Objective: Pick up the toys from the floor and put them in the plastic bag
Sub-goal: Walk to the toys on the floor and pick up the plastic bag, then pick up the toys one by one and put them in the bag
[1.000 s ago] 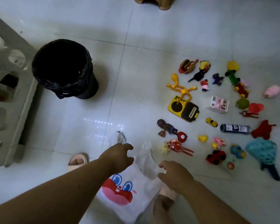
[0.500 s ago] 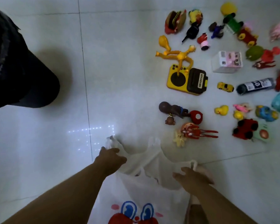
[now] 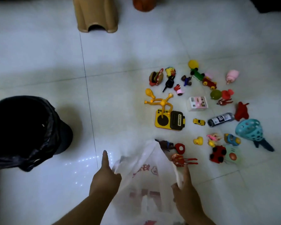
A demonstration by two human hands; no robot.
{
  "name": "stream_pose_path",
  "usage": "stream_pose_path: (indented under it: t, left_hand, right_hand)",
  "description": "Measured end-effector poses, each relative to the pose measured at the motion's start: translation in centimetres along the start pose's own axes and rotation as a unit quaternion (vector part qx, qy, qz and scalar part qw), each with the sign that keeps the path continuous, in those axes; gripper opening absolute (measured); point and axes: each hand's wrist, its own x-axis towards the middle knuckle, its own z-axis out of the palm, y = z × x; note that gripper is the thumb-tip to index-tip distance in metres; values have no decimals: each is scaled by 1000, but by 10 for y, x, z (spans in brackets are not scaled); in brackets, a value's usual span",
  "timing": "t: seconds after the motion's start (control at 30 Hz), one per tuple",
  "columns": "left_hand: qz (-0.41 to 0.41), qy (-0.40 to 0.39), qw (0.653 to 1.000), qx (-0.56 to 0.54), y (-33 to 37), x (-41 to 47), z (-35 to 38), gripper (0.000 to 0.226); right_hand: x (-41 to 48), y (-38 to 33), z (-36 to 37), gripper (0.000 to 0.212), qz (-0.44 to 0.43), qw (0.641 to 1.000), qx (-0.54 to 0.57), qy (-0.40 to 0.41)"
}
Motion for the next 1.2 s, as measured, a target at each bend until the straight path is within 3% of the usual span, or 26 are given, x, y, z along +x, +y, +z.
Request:
stream_pose_path:
  t: [0.1, 0.17, 0.27, 0.33, 0.57, 0.67, 0.77, 0.9, 1.2]
  left_hand:
    - [-34, -27, 998, -41, 24, -21, -63, 86]
    - [-63, -69, 990, -101, 41, -35, -98, 57]
    - [-54, -110, 988, -99, 65, -60, -137, 5]
    - [-48, -93, 987, -120, 87, -66, -154, 9]
    - [12, 10, 966, -260, 151, -59, -177, 30]
    - [43, 52, 956, -287, 173, -51, -180, 27]
    - [64, 86, 947, -303, 187, -35, -179, 22]
    - [98, 115, 943, -298, 203, 7, -167, 21]
    - [193, 172, 911, -322, 209, 149, -124, 27]
  right_hand:
    - [-25, -43, -43, 80, 34, 997, 66, 3]
    - [-33, -69, -70, 53, 53, 996, 66, -18]
    - [-38, -107, -101, 25, 54, 995, 84, -20]
    - [-37, -136, -119, 22, 16, 997, 75, -19]
    - [22, -207, -172, 31, -169, 979, -109, -32]
    - [54, -226, -190, 37, -192, 976, -77, -71]
    - [85, -242, -201, 41, -212, 973, -72, -60]
    - [123, -264, -195, 34, -243, 967, -26, -71]
    - [234, -306, -110, 21, -302, 953, -5, 33]
